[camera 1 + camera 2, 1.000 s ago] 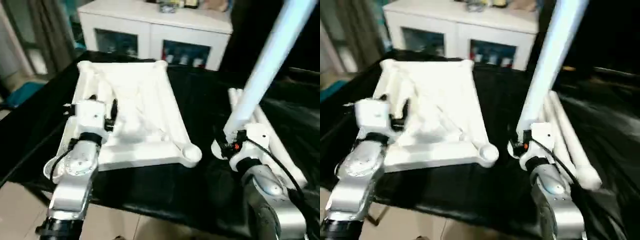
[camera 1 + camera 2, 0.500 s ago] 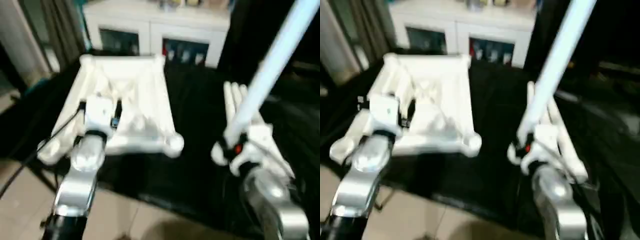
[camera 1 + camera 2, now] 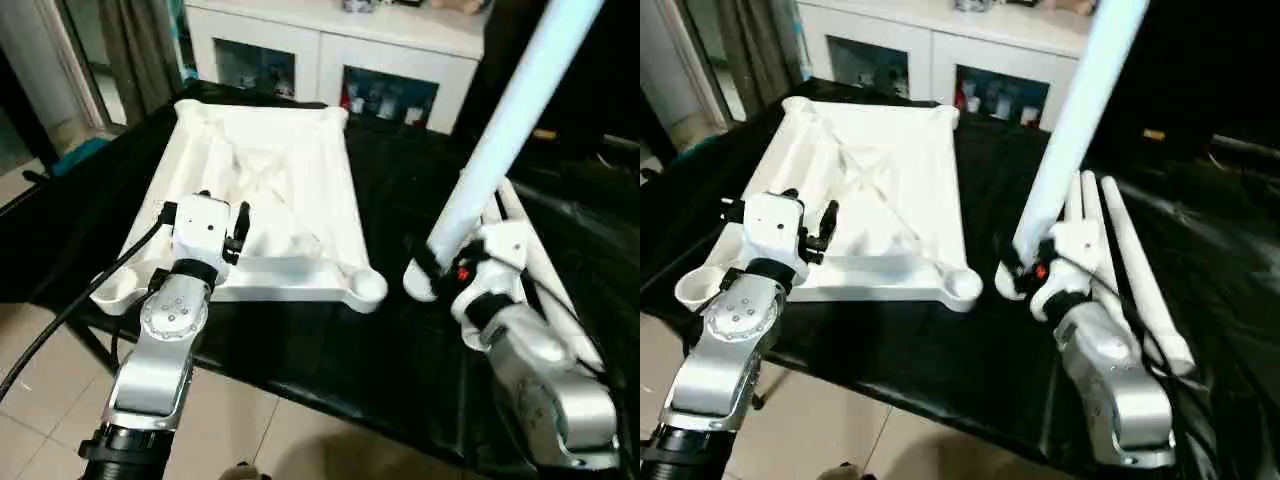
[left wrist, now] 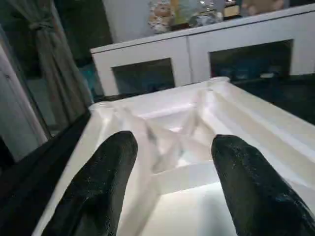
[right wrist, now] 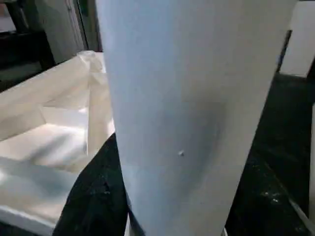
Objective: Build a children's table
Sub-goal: Insert table leg to table base
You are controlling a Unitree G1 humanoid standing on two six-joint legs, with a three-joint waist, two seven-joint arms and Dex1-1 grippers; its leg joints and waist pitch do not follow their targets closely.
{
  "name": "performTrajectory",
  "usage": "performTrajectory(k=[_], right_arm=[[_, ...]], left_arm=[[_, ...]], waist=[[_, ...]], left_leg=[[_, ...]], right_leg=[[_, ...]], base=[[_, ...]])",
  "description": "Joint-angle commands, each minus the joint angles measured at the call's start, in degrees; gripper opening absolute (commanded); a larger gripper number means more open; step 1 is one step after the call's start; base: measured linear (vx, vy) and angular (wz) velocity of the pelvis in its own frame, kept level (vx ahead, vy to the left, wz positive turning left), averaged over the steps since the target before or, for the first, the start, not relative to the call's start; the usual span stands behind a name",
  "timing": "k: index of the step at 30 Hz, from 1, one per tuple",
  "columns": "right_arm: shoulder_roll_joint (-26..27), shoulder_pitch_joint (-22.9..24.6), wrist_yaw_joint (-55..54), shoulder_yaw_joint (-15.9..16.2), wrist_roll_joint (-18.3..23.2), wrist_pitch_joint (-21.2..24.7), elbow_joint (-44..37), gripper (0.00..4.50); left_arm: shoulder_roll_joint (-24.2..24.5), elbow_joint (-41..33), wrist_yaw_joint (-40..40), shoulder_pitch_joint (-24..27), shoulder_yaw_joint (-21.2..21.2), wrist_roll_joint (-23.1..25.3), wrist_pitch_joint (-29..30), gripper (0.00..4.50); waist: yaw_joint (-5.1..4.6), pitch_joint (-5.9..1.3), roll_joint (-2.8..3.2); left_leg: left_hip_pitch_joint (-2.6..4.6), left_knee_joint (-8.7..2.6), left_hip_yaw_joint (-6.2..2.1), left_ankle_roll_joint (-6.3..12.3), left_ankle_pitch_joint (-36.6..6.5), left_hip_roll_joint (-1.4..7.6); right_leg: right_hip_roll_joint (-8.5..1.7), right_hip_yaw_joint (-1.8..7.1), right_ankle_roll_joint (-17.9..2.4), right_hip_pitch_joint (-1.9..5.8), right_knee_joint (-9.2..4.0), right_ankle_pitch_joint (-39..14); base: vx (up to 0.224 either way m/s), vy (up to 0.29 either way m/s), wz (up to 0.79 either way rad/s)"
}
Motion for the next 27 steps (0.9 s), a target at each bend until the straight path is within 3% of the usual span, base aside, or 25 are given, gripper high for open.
performTrajectory(k=[1,2,3,4,5,6,7,8,9,10,11,12,13,14,15,16,18,19,20,21,22,23,24,25,27], right_arm=[[0.0,-0.4,0.3,0.0,0.9,0.1,0.8,1.93],[-0.2,-0.5,0.9,0.2,1.1,0.5,1.0,1.93],[-0.6,-0.7,1.2,0.7,0.7,0.7,1.3,1.93],[-0.6,-0.7,1.2,0.8,0.6,0.7,1.4,1.93],[-0.8,-0.8,1.3,0.9,0.4,0.8,1.5,1.93],[-0.8,-0.8,1.2,0.9,0.3,1.0,1.3,1.93],[-0.6,-0.8,1.1,0.6,0.5,1.2,1.1,1.93],[-0.5,-0.6,1.0,0.1,1.0,1.4,0.9,1.93],[-0.2,-0.3,0.9,-0.3,1.2,1.0,1.0,1.93],[0.2,-0.1,0.4,-1.1,1.4,0.7,1.5,1.93],[0.2,-0.1,0.4,-1.2,1.4,0.6,1.5,1.93],[0.4,-0.1,0.0,-1.3,1.2,0.3,1.9,1.93],[0.5,-0.1,-0.1,-1.3,1.2,0.2,2.0,1.93],[0.5,0.0,-0.2,-1.4,1.1,0.1,2.0,1.93],[0.7,0.1,-0.5,-1.6,1.3,0.1,2.0,1.93],[0.7,0.2,-0.6,-1.6,1.3,0.1,1.9,1.93],[0.8,0.5,-0.6,-1.6,1.4,0.2,1.6,1.93],[0.7,0.7,-0.4,-1.5,1.4,0.3,1.5,1.93],[0.5,0.9,-0.1,-1.4,1.3,0.5,1.4,1.93],[0.4,1.2,0.3,-1.5,1.6,0.9,1.1,1.93],[0.3,1.3,0.6,-1.6,1.7,1.0,1.0,1.93],[0.3,1.4,0.7,-1.7,1.8,1.1,0.9,1.93],[0.3,1.4,0.7,-1.8,1.8,1.1,0.9,1.93],[0.3,1.4,0.7,-1.8,1.9,1.1,0.9,1.93],[0.6,1.5,0.6,-2.0,2.2,0.9,0.8,1.93]], left_arm=[[0.3,0.0,0.1,0.0,0.9,-0.2,-0.2,2.98],[0.3,-0.2,-0.1,0.3,1.0,-0.3,0.0,2.98],[0.4,-0.3,-0.2,0.4,1.2,-0.2,0.3,2.98],[0.5,-0.3,-0.2,0.4,1.2,-0.2,0.3,2.98],[0.5,-0.3,-0.2,0.3,1.3,-0.2,0.4,2.98],[0.4,-0.2,-0.4,0.3,1.4,-0.4,0.4,2.98],[0.4,-0.1,-0.6,0.2,1.2,-0.3,0.2,2.98],[0.6,0.0,-0.7,0.3,0.8,0.1,-0.3,2.98],[0.6,0.0,-0.3,0.3,0.8,0.5,-0.4,2.98],[0.5,-0.3,1.4,0.3,1.0,2.0,-0.5,2.98],[0.5,-0.4,1.6,0.3,1.0,2.2,-0.5,2.98],[0.6,-0.4,1.6,0.1,1.2,2.3,-0.5,2.98],[0.6,-0.4,1.5,0.1,1.2,2.2,-0.3,2.98],[0.5,-0.3,1.4,-0.1,1.2,2.2,0.4,2.98],[0.4,-0.1,1.4,-0.3,1.2,2.3,0.5,2.98],[0.3,0.0,1.4,-0.3,1.1,2.3,0.6,2.98],[0.1,-0.3,1.5,-0.3,0.5,3.0,0.1,2.98],[-0.3,-0.4,1.9,-0.2,0.7,2.9,0.2,2.98],[-0.5,-0.4,2.5,-0.3,0.8,3.4,0.7,2.98],[-0.5,-0.4,2.9,-0.4,0.8,3.8,0.9,2.98],[-0.4,-0.3,2.8,-0.5,0.8,3.8,0.9,2.98],[-0.4,-0.3,2.7,-0.6,1.0,3.6,1.6,2.98],[-0.4,-0.3,2.6,-0.6,1.1,3.4,1.5,2.98],[-0.4,-0.3,2.5,-0.6,1.1,3.2,1.5,2.98],[-0.3,-0.6,0.9,-0.6,1.4,2.0,1.3,2.98]], waist=[[1.37,-3.25,-0.4],[1.52,-3.28,-0.06],[1.08,-3.08,1.53],[-0.84,-2.82,0.62],[-2.08,-2.9,1.0],[-2.35,-2.47,1.19],[-3.48,-2.21,0.06],[-3.59,-2.13,-0.32],[-4.28,-2.57,-1.48],[-3.85,-3.29,-1.69],[-2.3,-4.25,-1.64],[-2.13,-4.03,-0.96],[-3.63,-3.6,0.67],[-5.56,-3.54,1.58],[-7.15,-3.92,2.45],[-7.18,-4.02,2.16],[-7.67,-4.4,1.83],[-7.03,-4.45,1.79],[-6.86,-4.24,1.34],[-6.75,-4.14,1.11],[-6.49,-3.76,0.59],[-6.12,-3.43,-0.3],[-5.77,-3.22,-0.72],[-4.2,-2.93,-1.4],[-3.49,-2.06,-1.47]], left_leg=[[-3.11,1.81,-3.71,3.01,-3.3,4.14],[-2.72,0.93,-3.7,3.04,-2.3,3.95],[5.0,-3.99,0.77,-2.48,-5.6,4.57],[5.81,-5.5,2.1,-1.38,-7.2,4.37],[9.37,-6.59,4.54,-1.69,-12.5,5.19],[9.56,-7.36,6.26,-2.57,-15.6,5.38],[8.77,-8.06,8.75,-3.19,-20.9,5.62],[7.76,-8.47,9.04,-2.65,-23.1,5.16],[5.53,-7.77,8.11,1.05,-24.0,3.07],[3.65,-3.66,6.27,5.19,-19.0,2.28],[2.28,-0.8,4.25,7.38,-14.3,2.82],[-1.36,1.9,-1.02,7.83,-10.8,5.52],[-1.62,-4.25,-3.05,5.48,-8.2,5.44],[0.09,-7.22,-2.09,4.93,-6.9,3.62],[3.33,-6.51,-1.9,-0.8,3.7,2.72],[3.03,-6.11,-2.53,-12.48,14.9,4.07],[4.49,-6.77,-3.65,-24.67,23.8,6.34],[4.87,-7.47,-4.86,-21.16,21.1,9.25],[4.03,-8.54,-5.07,-15.17,13.3,10.83],[3.66,-9.01,-5.18,-12.77,8.8,10.94],[2.98,-9.25,-4.14,-8.98,-0.2,9.42],[1.92,-7.67,-2.31,-7.32,-9.0,5.8],[0.82,-6.59,-1.2,-5.95,-10.9,3.65],[0.59,-4.75,-0.95,-3.15,-10.7,2.95],[0.88,-4.75,-1.64,-0.61,-11.2,3.79]], right_leg=[[-17.86,10.78,-11.9,4.93,-7.62,-11.7],[-16.35,9.86,-12.7,4.41,-7.33,-10.6],[-5.79,8.9,-10.2,-0.61,-5.17,-10.4],[-3.35,7.44,-8.6,-1.66,-3.52,-7.4],[-1.98,4.23,-6.7,-5.34,-1.18,-9.8],[-1.68,3.0,-5.9,-6.24,-0.5,-11.1],[-1.62,1.32,-3.7,-6.47,0.67,-11.2],[-2.32,0.85,-2.9,-5.87,0.23,-12.1],[-4.99,2.2,-1.4,-3.71,-2.5,-12.4],[-11.76,7.44,-0.4,-0.92,-5.87,-11.0],[-16.29,10.29,-1.5,1.22,-6.84,-7.8],[-22.34,12.32,-6.9,3.25,-8.93,-9.1],[-14.53,6.38,-8.2,2.42,-6.64,-12.5],[-6.14,2.29,-5.6,0.4,-3.14,-12.0],[-1.29,0.61,-1.7,-3.63,2.34,-4.7],[-2.06,1.37,0.2,-3.27,2.28,3.0],[-2.22,1.5,-0.3,-2.13,2.45,5.6],[-3.42,1.91,0.9,-2.24,2.39,2.6],[-4.38,2.43,1.8,-1.73,2.35,-0.4],[-4.52,2.69,2.2,-1.47,2.37,-1.5],[-5.18,3.51,2.2,-0.86,1.03,-1.1],[-7.17,5.06,-0.6,0.25,-2.33,0.9],[-9.16,5.6,-2.9,0.85,-3.52,0.1],[-12.2,6.73,-3.8,1.51,-5.42,-7.2],[-12.51,6.58,-4.1,1.46,-6.87,-22.2]], base=[[0.021,0.161,-0.05],[0.021,0.161,-0.05],[0.005,0.226,-0.05],[-0.045,0.28,-0.33],[-0.045,0.28,-0.33],[-0.041,0.313,-0.47],[-0.015,0.287,-0.42],[-0.015,0.287,-0.42],[-0.03,0.229,-0.3],[0.009,0.252,-0.09],[0.009,0.252,-0.09],[0.013,0.304,-0.23],[0.005,0.293,-0.4],[0.005,0.293,-0.4],[0.04,0.248,-0.13],[0.014,0.161,0.06],[-0.003,0.116,0.03],[0.0,0.0,0.0],[0.0,0.0,0.0],[-0.065,0.0,0.11],[-0.079,-0.031,0.06],[-0.079,-0.031,0.06],[-0.086,-0.085,-0.03],[-0.087,-0.119,-0.06],[-0.083,-0.108,-0.07]])
